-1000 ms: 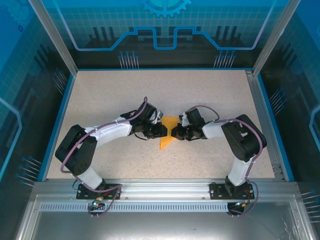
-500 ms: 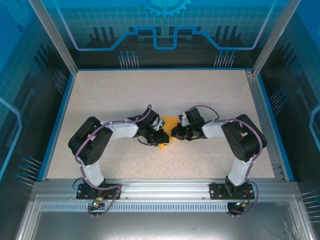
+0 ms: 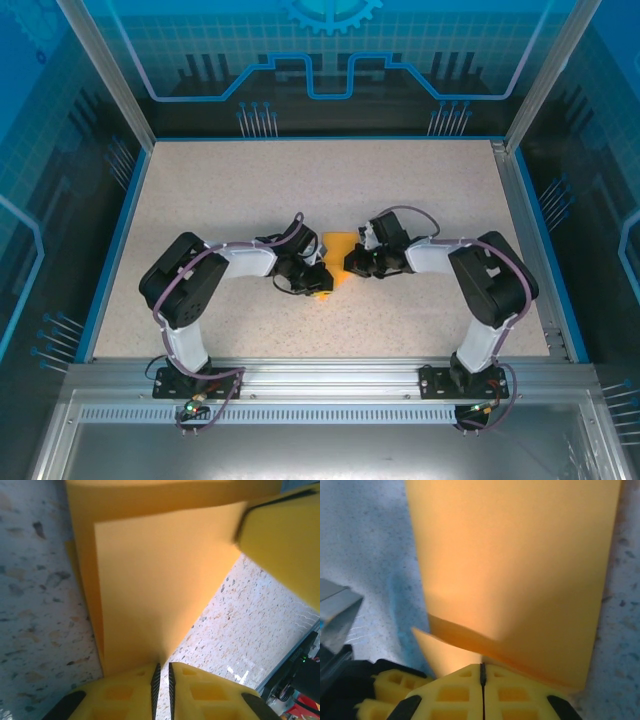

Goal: Fold a paper plane with a square sheet of paper (pick it up from the middle)
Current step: Third fold the triangle at the center of the table.

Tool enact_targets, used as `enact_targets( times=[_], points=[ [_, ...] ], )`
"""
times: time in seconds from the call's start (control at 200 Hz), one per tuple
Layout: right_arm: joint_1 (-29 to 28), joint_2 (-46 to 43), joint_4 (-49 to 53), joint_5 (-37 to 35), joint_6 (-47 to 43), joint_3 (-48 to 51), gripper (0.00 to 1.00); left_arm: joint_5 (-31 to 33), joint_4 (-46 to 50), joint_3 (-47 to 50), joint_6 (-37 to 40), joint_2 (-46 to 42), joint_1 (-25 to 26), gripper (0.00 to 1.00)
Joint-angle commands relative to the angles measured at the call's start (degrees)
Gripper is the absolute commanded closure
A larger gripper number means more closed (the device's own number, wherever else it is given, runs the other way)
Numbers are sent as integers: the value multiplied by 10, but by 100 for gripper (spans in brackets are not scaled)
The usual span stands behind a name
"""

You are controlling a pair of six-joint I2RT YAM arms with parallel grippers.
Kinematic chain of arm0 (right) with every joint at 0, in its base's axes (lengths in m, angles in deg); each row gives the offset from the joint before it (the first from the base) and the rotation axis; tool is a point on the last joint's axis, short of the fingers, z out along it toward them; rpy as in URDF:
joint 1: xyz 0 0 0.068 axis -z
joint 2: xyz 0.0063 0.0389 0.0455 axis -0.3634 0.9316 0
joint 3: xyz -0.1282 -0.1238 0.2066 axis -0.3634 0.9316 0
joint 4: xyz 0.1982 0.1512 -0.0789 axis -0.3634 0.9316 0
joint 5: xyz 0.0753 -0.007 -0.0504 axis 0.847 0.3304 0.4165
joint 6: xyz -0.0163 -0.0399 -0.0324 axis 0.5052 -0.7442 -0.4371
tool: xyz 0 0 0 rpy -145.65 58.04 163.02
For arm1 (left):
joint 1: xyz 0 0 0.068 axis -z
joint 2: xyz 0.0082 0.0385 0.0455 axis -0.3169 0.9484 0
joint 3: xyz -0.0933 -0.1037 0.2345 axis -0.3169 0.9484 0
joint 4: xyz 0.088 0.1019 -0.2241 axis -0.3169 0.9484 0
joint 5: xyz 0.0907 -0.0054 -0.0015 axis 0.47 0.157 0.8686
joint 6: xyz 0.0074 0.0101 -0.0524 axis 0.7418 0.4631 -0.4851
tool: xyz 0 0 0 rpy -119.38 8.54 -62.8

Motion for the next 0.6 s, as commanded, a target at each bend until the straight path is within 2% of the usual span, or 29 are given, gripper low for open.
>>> enact_targets(
  times=[0.0, 0.13, 0.32, 0.595],
  points=[
    [-14, -39, 22, -5, -17, -17, 96, 30, 33, 23, 18, 16, -2, 84],
    [-41, -39, -4, -11, 4, -1, 100, 32, 30, 25, 17, 14, -2, 85],
    [-74, -7, -62, -15, 40, 17, 100, 37, 29, 28, 16, 9, -2, 87],
    [-79, 37, -146, -25, 77, 63, 100, 38, 29, 31, 16, 13, -2, 88]
  ],
)
